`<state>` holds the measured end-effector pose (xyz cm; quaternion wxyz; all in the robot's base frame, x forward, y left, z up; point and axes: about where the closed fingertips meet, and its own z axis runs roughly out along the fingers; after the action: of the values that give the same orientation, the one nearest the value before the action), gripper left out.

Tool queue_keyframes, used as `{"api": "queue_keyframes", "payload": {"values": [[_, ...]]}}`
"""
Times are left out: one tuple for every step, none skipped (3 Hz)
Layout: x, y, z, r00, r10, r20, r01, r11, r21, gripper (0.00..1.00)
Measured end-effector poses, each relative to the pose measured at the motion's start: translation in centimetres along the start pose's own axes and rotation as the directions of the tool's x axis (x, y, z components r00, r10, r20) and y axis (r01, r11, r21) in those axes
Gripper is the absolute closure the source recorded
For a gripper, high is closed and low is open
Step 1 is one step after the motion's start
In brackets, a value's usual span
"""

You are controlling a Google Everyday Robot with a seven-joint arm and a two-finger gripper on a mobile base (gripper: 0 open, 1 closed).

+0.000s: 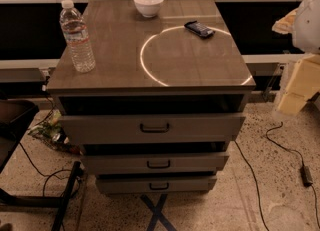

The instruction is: Move rxbar blueberry near water bottle

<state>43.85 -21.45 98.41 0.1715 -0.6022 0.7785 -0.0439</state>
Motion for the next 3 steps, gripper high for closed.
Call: {"api": "queue_keyframes", "payload": {"values": [[0.0, 0.0, 0.0, 1.000, 0.000, 0.000, 0.000, 1.0000, 0.000, 0.00], [0.1, -2.7, -0.4, 0.999, 0.041, 0.016, -0.042, 0.9987, 0.029, 0.00], [1.4, -8.3, 0.1, 0.977, 0.163, 0.138, -0.176, 0.9804, 0.089, 0.00]]}}
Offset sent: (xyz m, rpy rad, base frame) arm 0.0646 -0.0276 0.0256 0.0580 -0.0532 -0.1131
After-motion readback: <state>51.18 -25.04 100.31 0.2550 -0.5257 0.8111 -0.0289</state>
